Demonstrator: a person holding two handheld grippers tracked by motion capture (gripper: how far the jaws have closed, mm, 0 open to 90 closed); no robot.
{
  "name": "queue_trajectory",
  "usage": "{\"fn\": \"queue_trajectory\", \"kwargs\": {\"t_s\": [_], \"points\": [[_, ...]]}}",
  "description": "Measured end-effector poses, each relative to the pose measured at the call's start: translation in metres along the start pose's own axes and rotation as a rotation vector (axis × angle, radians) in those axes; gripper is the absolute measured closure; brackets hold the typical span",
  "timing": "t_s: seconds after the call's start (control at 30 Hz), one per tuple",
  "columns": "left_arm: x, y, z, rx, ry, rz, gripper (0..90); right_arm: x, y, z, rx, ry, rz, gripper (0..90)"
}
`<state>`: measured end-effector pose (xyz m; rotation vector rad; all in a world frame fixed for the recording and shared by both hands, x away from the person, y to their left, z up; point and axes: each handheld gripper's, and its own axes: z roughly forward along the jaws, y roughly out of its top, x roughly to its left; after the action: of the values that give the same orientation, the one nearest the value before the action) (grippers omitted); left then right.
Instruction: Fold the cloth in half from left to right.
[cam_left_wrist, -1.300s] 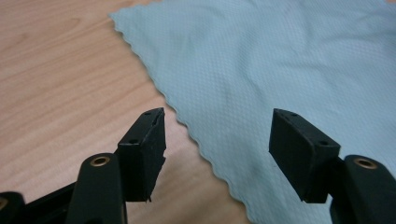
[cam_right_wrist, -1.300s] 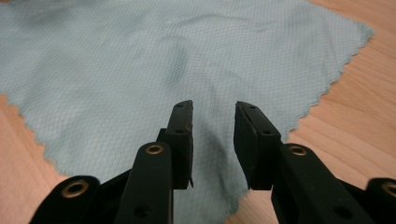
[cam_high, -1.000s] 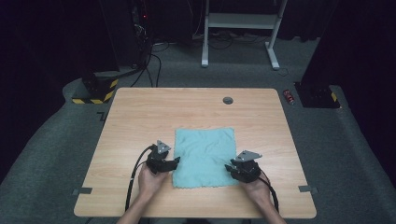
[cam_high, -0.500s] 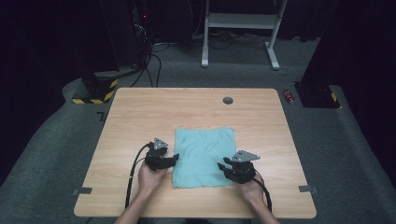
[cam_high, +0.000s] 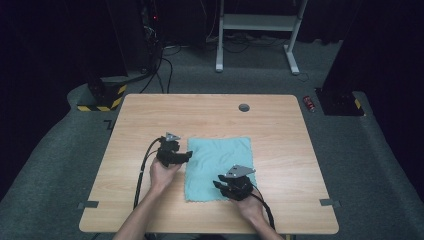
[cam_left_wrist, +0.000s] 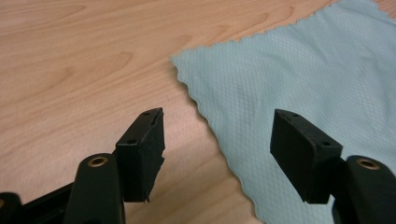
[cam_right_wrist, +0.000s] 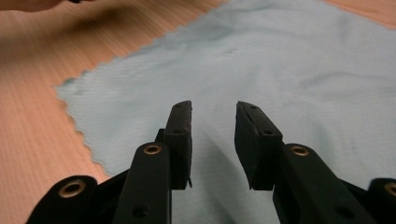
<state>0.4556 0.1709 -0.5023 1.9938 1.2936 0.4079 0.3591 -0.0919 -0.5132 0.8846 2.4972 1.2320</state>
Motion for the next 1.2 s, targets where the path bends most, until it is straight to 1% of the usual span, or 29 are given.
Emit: {"fn": "queue_trajectory", "kwargs": {"t_s": [0.03,0.07,0.1,0.13,0.17,0.2,0.23,0.27,0.3,0.33,0.37,0.4,0.43,0.47,0.5,0.53,0.63,0.67,0.8,0.83,0.87,0.9,0.97,1.0,1.1,1.17,1.2], "points": [[0.000,0.000,0.000,0.000,0.000,0.000,35.8,0.000,0.000,0.000,0.000,0.000,0.000,67.3],[0.000,0.004,0.003,0.008,0.004,0.004,35.4,0.005,0.002,0.003,-0.005,0.014,-0.004,68.0],[0.001,0.009,0.007,-0.006,0.006,-0.002,35.5,0.008,0.003,0.004,-0.006,0.021,-0.006,68.2],[0.002,0.011,0.008,-0.013,0.002,-0.018,36.6,0.010,0.004,0.005,-0.004,0.029,-0.005,68.3],[0.003,0.014,0.011,0.001,0.000,-0.027,36.3,0.013,0.005,0.007,-0.003,0.036,-0.011,68.5],[0.004,0.016,0.013,0.006,0.004,-0.029,35.8,0.015,0.005,0.009,-0.002,0.042,-0.013,68.6],[0.003,0.018,0.016,0.010,0.014,-0.030,36.0,0.016,0.006,0.010,0.000,0.046,-0.023,68.8],[0.004,0.019,0.018,0.000,0.024,-0.033,36.8,0.019,0.006,0.011,0.002,0.049,-0.027,69.0],[0.004,0.019,0.018,0.000,0.024,-0.033,38.0,0.021,0.007,0.013,0.003,0.053,-0.031,69.2],[0.005,0.021,0.020,0.009,0.027,-0.045,38.0,0.021,0.007,0.013,0.003,0.053,-0.031,69.2],[0.006,0.025,0.025,0.028,0.047,-0.037,38.2,0.027,0.010,0.016,0.003,0.068,-0.043,69.5],[0.006,0.026,0.027,0.034,0.061,-0.032,38.4,0.029,0.010,0.017,0.003,0.076,-0.046,69.6],[0.006,0.027,0.028,0.032,0.068,-0.031,38.7,0.032,0.011,0.018,0.004,0.085,-0.046,69.7],[0.007,0.028,0.029,0.021,0.069,-0.042,39.9,0.034,0.013,0.020,0.004,0.090,-0.057,69.7],[0.008,0.028,0.030,0.021,0.071,-0.047,40.5,0.039,0.014,0.022,0.006,0.103,-0.073,69.7],[0.009,0.027,0.031,0.021,0.073,-0.054,41.1,0.043,0.015,0.023,0.009,0.110,-0.075,69.7],[0.014,0.024,0.037,0.042,0.079,-0.061,42.2,0.055,0.019,0.029,0.007,0.136,-0.105,69.6],[0.014,0.024,0.038,0.040,0.079,-0.056,42.3,0.060,0.019,0.030,0.010,0.142,-0.113,69.4],[0.013,0.024,0.039,0.035,0.080,-0.045,44.1,0.070,0.019,0.037,0.021,0.166,-0.143,68.2],[0.013,0.024,0.039,0.035,0.080,-0.045,45.1,0.070,0.019,0.037,0.021,0.166,-0.143,68.2],[0.014,0.024,0.039,0.033,0.088,-0.030,46.9,0.074,0.019,0.039,0.024,0.174,-0.143,67.2],[0.014,0.024,0.039,0.033,0.088,-0.030,48.3,0.075,0.020,0.040,0.024,0.180,-0.146,66.8],[0.014,0.023,0.039,0.031,0.089,-0.025,50.1,0.078,0.020,0.041,0.027,0.182,-0.150,66.3],[0.014,0.023,0.039,0.027,0.090,-0.016,51.2,0.082,0.021,0.045,0.046,0.166,-0.176,65.3],[0.014,0.023,0.040,0.019,0.092,-0.016,53.0,0.084,0.021,0.050,0.073,0.140,-0.189,65.0],[0.014,0.023,0.041,0.016,0.095,-0.017,53.9,0.084,0.020,0.052,0.074,0.133,-0.188,65.9],[0.013,0.023,0.042,0.012,0.103,-0.013,54.5,0.083,0.021,0.052,0.074,0.123,-0.188,70.2]]}}
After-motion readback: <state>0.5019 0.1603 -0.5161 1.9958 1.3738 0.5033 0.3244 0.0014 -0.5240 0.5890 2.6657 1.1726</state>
